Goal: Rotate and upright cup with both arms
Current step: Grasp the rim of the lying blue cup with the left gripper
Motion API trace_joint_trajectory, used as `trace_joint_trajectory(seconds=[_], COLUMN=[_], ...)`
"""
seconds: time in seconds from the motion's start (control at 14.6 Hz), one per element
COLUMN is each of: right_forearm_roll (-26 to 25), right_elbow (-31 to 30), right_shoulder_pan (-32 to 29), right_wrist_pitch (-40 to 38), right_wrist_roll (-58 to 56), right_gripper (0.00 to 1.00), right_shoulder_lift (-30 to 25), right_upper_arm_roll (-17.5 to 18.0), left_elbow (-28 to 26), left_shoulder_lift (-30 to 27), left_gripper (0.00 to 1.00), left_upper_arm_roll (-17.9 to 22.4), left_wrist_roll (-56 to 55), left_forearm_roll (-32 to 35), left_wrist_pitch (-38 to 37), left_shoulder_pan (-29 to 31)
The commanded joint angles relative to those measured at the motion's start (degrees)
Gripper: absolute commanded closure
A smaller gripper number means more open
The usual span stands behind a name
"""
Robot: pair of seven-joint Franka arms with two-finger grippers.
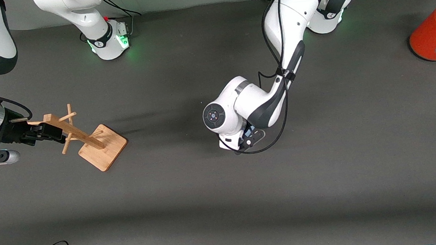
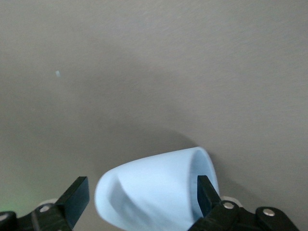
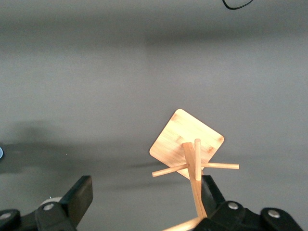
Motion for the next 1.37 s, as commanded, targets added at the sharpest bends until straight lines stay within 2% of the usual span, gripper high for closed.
trace_joint_trajectory(seconds=[0.0,0.14,0.27,0.34,0.41,0.62,0.75,1.3], right_forearm_roll=[-0.8,-1.2,-3.8,-4.0,-4.0,-3.9,-4.0,-4.0], right_elbow=[-1.4,-1.3,-1.1,-1.2,-1.2,-1.3,-1.3,-1.4], right_shoulder_pan=[1.0,1.0,1.0,1.0,1.0,1.1,1.2,2.0], right_wrist_pitch=[1.2,1.2,1.7,2.3,2.4,3.1,3.1,3.1], right_wrist_roll=[0.4,-0.1,-0.4,-0.4,-0.4,-0.3,0.3,0.4], right_gripper=[0.00,0.00,0.00,0.00,0.00,0.00,0.00,0.00], right_shoulder_lift=[-1.3,-1.3,-1.3,-1.3,-1.1,-1.0,-1.1,-1.1], right_upper_arm_roll=[-0.9,-0.8,-0.6,-0.6,-0.6,-0.6,-0.6,-0.6], left_elbow=[0.0,0.1,0.1,0.1,0.1,0.3,0.3,0.4], left_shoulder_lift=[-0.5,-0.6,-0.6,-0.7,-0.7,-0.7,-0.7,-0.8], left_gripper=[0.00,0.00,0.00,0.04,0.13,0.69,0.99,1.00], left_upper_arm_roll=[0.4,0.3,0.3,0.3,0.3,-0.1,-0.2,-0.2], left_wrist_roll=[-0.8,-0.7,-0.7,-0.7,-0.7,-0.7,-0.7,-0.9], left_forearm_roll=[0.6,0.5,0.5,0.4,0.4,0.3,0.3,0.3], left_wrist_pitch=[-3.7,-5.1,-6.0,-6.3,-6.3,-6.4,-6.3,-6.4], left_shoulder_pan=[-0.7,-0.7,-0.7,-0.7,-0.7,-0.7,-0.7,-0.7])
